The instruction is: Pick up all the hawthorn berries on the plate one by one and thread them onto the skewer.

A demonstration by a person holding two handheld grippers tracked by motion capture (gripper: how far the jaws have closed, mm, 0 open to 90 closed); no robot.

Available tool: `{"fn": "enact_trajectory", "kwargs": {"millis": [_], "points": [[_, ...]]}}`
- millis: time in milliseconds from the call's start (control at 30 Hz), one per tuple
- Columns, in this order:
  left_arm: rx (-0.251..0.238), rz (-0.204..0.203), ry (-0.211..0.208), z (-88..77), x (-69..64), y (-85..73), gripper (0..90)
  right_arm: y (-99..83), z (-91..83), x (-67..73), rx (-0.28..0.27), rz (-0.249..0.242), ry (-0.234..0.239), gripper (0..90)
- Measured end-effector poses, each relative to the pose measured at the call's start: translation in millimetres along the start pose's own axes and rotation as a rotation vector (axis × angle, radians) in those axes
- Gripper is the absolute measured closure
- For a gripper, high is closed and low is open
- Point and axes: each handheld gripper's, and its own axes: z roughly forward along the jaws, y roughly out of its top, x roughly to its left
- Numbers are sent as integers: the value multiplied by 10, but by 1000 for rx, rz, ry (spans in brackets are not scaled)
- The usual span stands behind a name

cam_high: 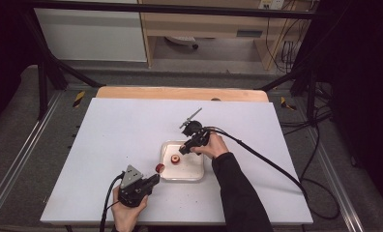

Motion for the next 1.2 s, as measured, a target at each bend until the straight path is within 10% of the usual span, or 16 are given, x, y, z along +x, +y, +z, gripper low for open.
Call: {"fn": "enact_trajectory", "kwargs": {"millis": [600,933,1200], "points": [[-34,-91,-29,90,-332,48,878,-540,-530,164,-518,408,85,605],[-18,-123,-58,223,-549,47,878,-715,-550,215,-697,502,116,605],[15,-142,-83,300,-592,72,878,-767,-579,248,-757,470,91,606]]}}
